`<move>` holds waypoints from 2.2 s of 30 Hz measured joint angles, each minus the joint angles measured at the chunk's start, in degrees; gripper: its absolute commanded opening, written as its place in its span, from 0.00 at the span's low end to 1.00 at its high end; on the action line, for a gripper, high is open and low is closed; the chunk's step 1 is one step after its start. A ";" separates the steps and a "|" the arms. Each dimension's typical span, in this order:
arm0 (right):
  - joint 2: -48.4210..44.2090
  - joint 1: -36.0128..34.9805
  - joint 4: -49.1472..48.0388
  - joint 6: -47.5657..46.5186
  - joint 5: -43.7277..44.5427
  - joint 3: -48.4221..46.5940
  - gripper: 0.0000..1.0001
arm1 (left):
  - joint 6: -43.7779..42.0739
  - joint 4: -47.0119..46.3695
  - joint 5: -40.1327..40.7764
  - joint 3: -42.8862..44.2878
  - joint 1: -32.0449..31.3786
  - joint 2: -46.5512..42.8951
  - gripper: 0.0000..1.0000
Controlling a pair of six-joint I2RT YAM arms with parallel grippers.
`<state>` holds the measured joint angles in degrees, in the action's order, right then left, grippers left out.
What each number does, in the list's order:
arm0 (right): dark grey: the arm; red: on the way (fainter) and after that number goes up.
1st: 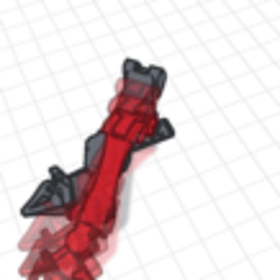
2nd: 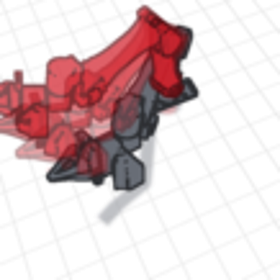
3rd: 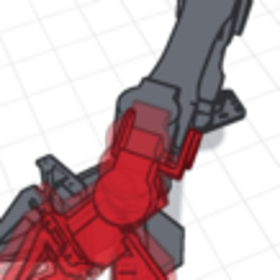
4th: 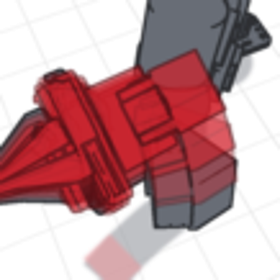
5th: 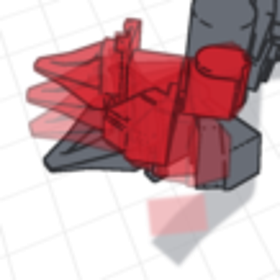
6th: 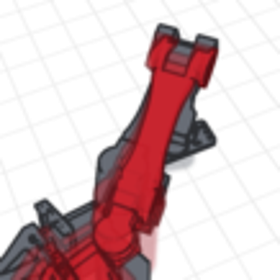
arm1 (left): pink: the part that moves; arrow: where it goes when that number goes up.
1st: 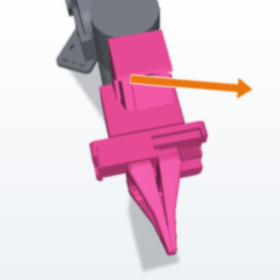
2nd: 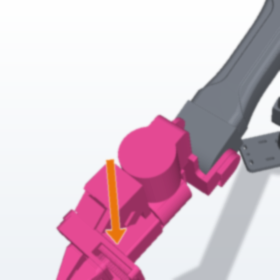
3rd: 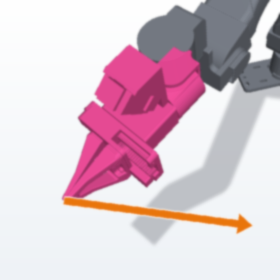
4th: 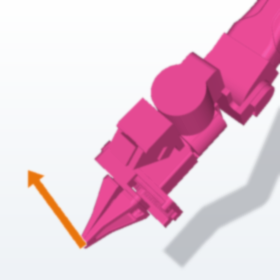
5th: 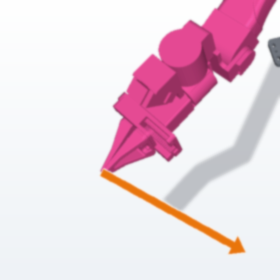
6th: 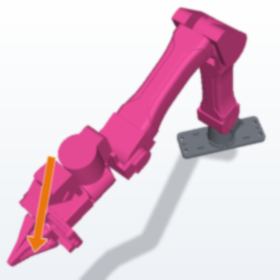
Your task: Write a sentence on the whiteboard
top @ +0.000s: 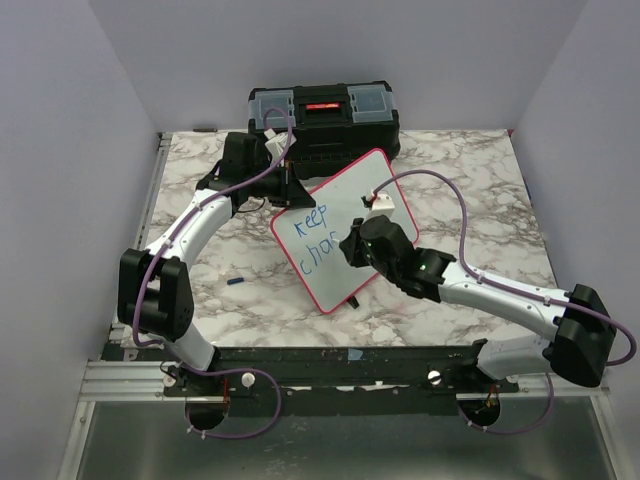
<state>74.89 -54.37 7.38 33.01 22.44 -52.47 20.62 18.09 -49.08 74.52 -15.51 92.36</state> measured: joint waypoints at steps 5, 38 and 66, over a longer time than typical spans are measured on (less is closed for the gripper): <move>-0.07 -0.02 1.49 0.42 1.03 0.07 0.01 | 0.00 0.00 0.00 0.00 0.00 0.00 0.00; -1.60 -0.02 3.69 1.42 -1.36 2.16 0.01 | 0.00 -0.02 0.00 0.00 0.00 0.00 0.00; -2.34 0.00 1.29 0.57 3.76 -0.15 0.01 | 0.02 -0.02 0.00 0.00 0.00 0.00 0.00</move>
<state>72.55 -54.37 8.67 33.58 26.20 -52.62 20.64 18.06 -49.08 74.52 -15.51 92.36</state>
